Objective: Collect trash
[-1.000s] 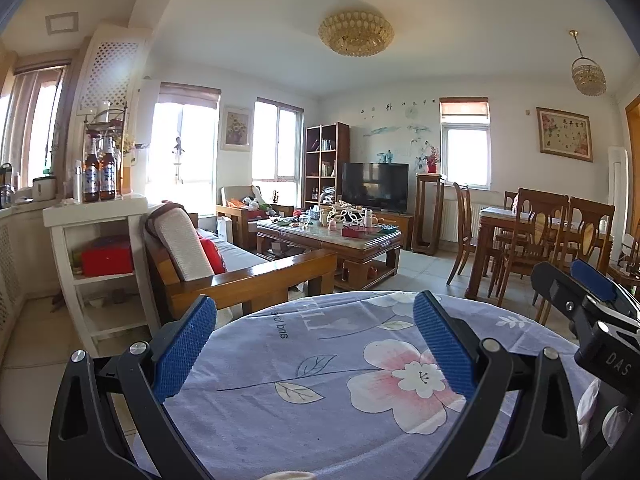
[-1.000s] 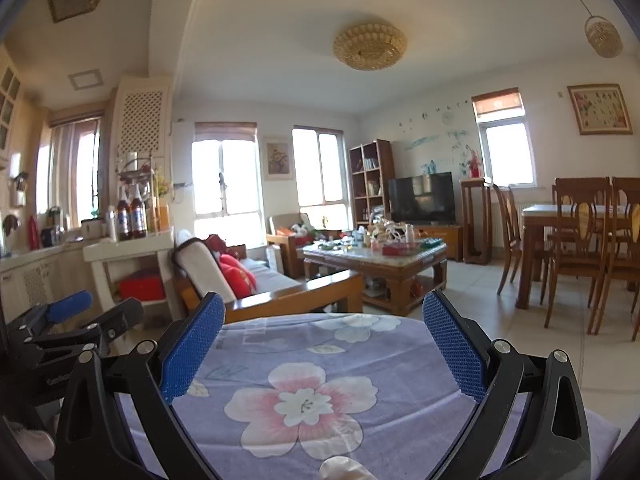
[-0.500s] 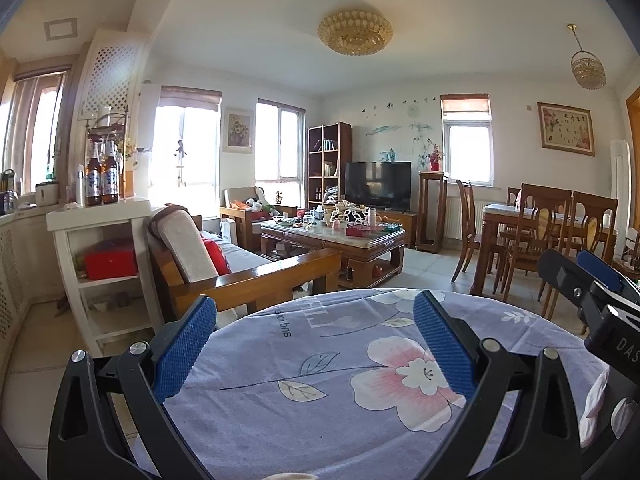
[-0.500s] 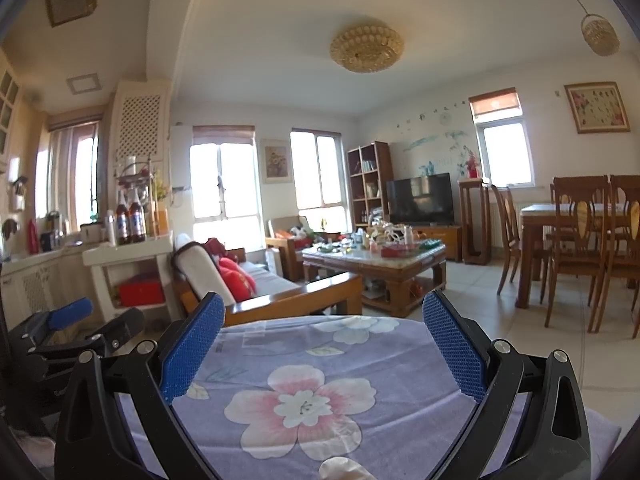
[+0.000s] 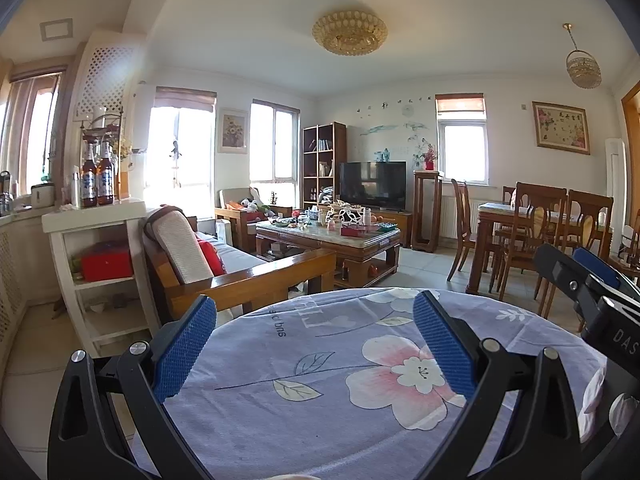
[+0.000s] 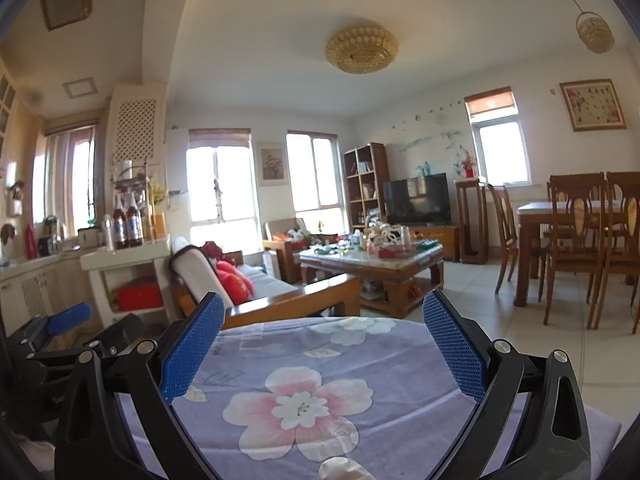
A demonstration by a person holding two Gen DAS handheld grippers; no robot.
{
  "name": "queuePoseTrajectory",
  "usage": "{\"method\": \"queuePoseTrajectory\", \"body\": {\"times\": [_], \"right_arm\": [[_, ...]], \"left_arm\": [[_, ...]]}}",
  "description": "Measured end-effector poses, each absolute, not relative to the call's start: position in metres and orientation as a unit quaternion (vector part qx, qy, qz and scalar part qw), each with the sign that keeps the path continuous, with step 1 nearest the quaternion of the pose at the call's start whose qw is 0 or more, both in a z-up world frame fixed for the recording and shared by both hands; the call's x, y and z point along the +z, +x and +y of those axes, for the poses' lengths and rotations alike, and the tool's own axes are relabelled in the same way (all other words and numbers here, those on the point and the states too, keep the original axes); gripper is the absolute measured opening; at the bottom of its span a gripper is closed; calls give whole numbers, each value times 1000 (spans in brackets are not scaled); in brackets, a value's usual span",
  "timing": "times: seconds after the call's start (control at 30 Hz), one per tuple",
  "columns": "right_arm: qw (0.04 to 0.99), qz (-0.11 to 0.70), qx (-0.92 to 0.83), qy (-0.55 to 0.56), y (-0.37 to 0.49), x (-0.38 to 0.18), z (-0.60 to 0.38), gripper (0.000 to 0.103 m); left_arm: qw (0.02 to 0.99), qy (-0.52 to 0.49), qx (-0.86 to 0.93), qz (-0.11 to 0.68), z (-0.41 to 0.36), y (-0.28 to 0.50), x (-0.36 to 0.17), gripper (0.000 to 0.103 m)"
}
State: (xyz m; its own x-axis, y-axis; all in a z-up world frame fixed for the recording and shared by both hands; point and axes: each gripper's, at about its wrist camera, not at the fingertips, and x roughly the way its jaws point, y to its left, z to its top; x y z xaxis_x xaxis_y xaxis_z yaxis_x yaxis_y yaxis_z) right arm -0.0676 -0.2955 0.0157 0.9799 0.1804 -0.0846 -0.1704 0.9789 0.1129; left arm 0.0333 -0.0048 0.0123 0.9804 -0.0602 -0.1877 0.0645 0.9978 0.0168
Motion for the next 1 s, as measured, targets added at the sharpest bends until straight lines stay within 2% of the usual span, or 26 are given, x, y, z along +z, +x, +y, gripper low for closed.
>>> {"method": "queuePoseTrajectory", "body": {"times": [1.0], "right_arm": [[994, 48, 79, 55, -62, 10, -291, 98]], "left_arm": [[995, 16, -42, 85, -6, 29, 13, 98]]}}
